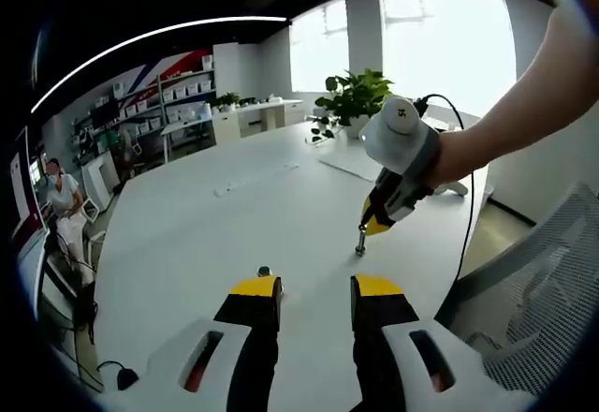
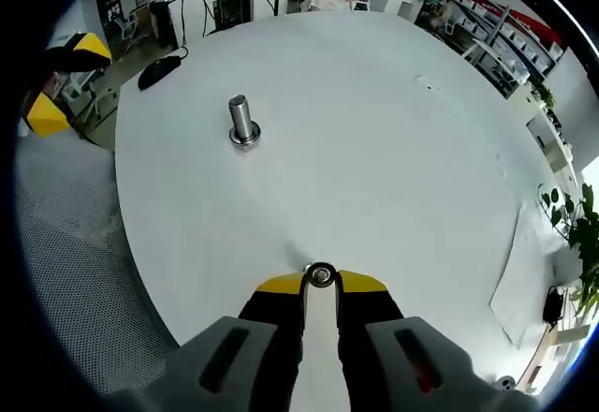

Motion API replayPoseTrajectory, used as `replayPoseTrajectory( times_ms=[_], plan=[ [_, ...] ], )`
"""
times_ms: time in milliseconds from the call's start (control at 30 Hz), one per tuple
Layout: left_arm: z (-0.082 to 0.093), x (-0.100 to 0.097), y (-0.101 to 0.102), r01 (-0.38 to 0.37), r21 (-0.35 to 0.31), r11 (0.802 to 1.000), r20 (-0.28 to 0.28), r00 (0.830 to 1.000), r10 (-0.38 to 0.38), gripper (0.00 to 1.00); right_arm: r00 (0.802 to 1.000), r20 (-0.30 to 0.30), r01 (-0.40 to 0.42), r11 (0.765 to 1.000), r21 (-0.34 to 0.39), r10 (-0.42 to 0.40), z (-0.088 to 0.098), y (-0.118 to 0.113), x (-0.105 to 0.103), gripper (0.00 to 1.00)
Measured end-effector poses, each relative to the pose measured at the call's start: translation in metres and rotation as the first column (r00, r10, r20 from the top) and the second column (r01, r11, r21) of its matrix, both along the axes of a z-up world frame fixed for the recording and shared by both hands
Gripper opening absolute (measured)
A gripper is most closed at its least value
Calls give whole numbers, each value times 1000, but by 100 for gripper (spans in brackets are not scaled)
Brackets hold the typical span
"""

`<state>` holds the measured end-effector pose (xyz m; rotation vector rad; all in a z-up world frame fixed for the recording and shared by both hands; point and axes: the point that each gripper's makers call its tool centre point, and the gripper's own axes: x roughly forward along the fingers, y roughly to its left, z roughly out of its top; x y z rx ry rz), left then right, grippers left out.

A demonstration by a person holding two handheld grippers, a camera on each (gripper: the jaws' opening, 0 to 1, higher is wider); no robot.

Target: Place the washer onto the threaded stud by aligning its center hole with the stud, sliding it down to the base, and recovering from edge contact or off-axis alignment until the washer reaches the visible bottom stop.

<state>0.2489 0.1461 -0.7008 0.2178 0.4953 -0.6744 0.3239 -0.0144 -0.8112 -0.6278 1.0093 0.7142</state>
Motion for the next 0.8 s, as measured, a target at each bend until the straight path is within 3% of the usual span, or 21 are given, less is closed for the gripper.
replayPoseTrajectory(
  times_ms=[800],
  plan=[
    [-9,-1,2,-7,16,1000,-24,1000,7,28,997,-78,-13,1000,-22,11,-34,-2,0,14]
  ],
)
